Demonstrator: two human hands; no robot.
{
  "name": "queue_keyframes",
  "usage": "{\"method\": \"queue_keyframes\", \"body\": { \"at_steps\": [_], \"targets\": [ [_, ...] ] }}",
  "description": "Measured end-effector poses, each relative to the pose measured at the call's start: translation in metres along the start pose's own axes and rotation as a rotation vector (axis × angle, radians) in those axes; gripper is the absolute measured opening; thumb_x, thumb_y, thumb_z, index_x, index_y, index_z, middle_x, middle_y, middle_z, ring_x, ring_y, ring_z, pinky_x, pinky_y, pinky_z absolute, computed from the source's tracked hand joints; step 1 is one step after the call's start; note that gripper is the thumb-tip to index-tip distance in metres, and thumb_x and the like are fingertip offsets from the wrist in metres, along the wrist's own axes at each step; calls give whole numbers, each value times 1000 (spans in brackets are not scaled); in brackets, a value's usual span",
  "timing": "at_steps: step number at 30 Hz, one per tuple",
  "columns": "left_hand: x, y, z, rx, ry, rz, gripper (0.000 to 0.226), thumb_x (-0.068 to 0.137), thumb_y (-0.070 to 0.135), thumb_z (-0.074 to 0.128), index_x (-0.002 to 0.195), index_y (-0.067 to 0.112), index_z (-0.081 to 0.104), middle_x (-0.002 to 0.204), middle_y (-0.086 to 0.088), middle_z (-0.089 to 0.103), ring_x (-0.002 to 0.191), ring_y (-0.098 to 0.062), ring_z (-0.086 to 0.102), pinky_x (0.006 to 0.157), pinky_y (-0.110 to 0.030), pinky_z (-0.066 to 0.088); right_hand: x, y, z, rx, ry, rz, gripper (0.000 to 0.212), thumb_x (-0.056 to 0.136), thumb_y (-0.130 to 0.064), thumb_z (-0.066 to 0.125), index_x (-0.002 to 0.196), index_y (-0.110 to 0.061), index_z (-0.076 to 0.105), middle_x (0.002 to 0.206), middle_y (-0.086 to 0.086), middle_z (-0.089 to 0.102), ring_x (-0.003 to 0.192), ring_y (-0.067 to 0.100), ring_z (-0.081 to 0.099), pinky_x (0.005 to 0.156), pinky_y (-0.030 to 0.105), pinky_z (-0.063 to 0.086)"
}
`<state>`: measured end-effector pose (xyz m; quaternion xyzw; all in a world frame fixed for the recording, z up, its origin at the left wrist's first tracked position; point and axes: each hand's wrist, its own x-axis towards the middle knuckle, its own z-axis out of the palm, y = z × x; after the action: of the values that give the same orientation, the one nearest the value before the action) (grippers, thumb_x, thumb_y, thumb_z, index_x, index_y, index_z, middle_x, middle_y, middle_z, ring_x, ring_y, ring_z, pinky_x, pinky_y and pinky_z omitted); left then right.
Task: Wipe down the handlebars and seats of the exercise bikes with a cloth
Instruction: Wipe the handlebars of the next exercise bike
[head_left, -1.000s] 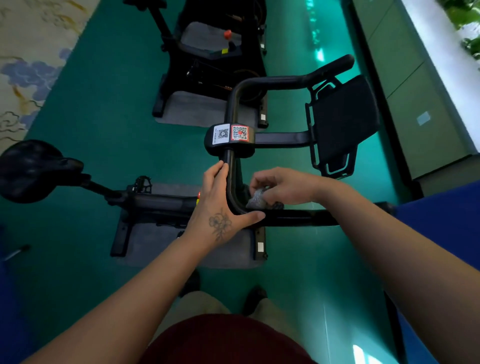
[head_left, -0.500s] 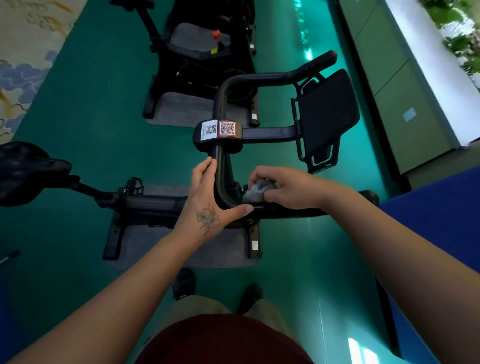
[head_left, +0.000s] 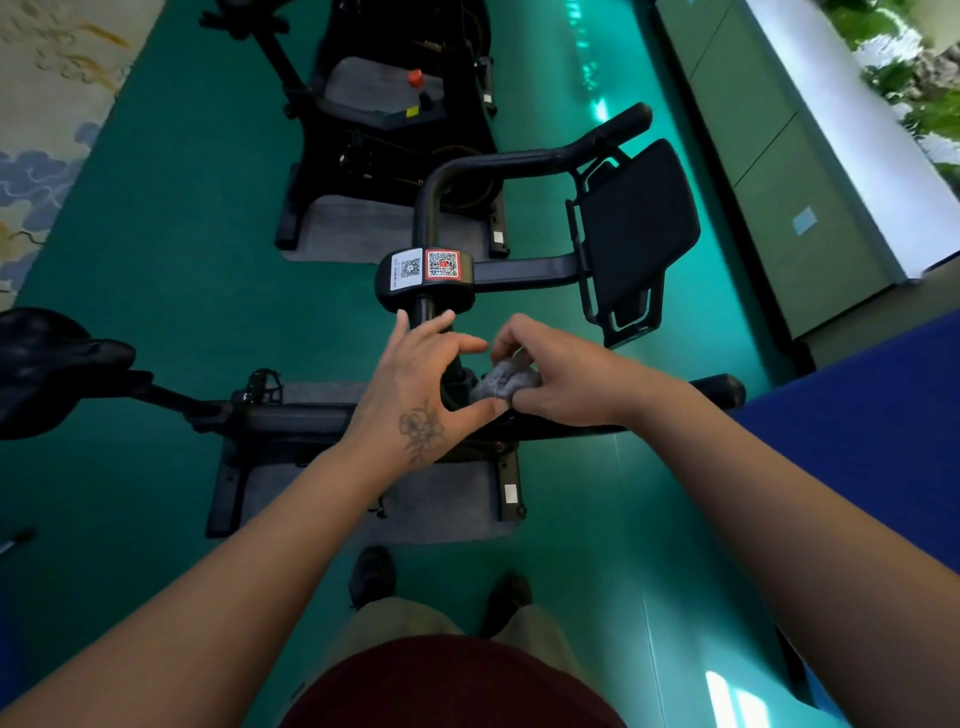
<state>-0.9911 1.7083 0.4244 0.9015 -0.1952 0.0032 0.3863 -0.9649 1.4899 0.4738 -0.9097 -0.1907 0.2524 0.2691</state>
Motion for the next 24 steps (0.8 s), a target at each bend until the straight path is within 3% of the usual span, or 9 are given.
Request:
{"method": "queue_keyframes", "body": {
  "at_steps": [2, 5, 8, 9, 10, 12, 14, 20, 24],
  "targets": [
    [5, 2, -2, 1, -53, 18, 56, 87, 53, 82, 131, 21, 69, 143, 2, 64, 145, 13, 24, 130, -34, -11, -3, 3, -2, -12, 1, 6, 37, 92, -21, 69, 119, -29, 45, 115, -3, 63, 102, 18, 62, 88, 43, 54],
    [8, 3, 3, 9, -97, 38, 51, 88, 58, 78, 129, 27, 72, 131, 5, 73, 145, -5, 47, 133, -40, -6, -11, 11, -7, -19, -8, 23, 40, 91, -20, 69, 122, -28, 46, 113, -3, 63, 99, 16, 63, 88, 44, 54],
    [12, 4, 9, -37, -174, -84, 49, 87, 62, 73, 129, 37, 69, 127, 11, 74, 162, -18, 13, 124, -42, 22, -14, 15, -9, -25, 3, 13, 48, 89, -19, 71, 127, -31, 44, 116, -7, 62, 103, 13, 63, 92, 41, 55],
    [13, 2, 11, -58, -200, -94, 47, 87, 62, 72, 128, 39, 68, 126, 13, 74, 162, -21, 17, 121, -41, 26, -15, 16, -9, -39, 8, 0, 52, 90, -19, 72, 131, -31, 43, 120, -7, 62, 105, 13, 63, 94, 40, 55],
    [15, 1, 12, -92, -215, -77, 42, 89, 59, 72, 126, 38, 69, 122, 15, 74, 157, -24, 34, 124, -39, 27, -16, 17, -9, -58, 11, -12, 56, 91, -21, 73, 136, -30, 42, 125, -7, 62, 110, 12, 62, 98, 37, 53],
    [16, -1, 9, -163, -225, -35, 33, 91, 46, 78, 121, 33, 72, 109, 16, 75, 120, -12, 68, 123, -36, 39, -23, 21, -11, -110, 21, -30, 65, 92, -26, 76, 146, -29, 41, 138, -7, 58, 122, 10, 58, 104, 32, 50],
    [18, 2, 4, -185, -218, -16, 28, 91, 35, 82, 117, 29, 75, 103, 17, 75, 102, -2, 71, 101, -33, 56, -35, 28, -13, -155, 58, -59, 70, 91, -31, 77, 151, -32, 39, 146, -10, 52, 129, 9, 54, 107, 36, 49],
    [22, 3, 2, -248, -255, -36, 24, 89, 25, 84, 111, 28, 74, 103, 16, 74, 99, -6, 72, 89, -37, 63, -85, 37, -24, -256, 229, -107, 48, 92, -27, 74, 135, -40, 58, 138, -21, 55, 120, 9, 62, 92, 44, 56],
    [25, 9, 5, -284, -301, -16, 38, 89, 26, 85, 125, 29, 71, 112, 15, 73, 106, -6, 71, 93, -33, 61, -113, 48, -38, -305, 346, -43, 37, 92, -31, 74, 127, -37, 64, 125, -21, 63, 108, 11, 66, 86, 43, 57]
  ]
}}
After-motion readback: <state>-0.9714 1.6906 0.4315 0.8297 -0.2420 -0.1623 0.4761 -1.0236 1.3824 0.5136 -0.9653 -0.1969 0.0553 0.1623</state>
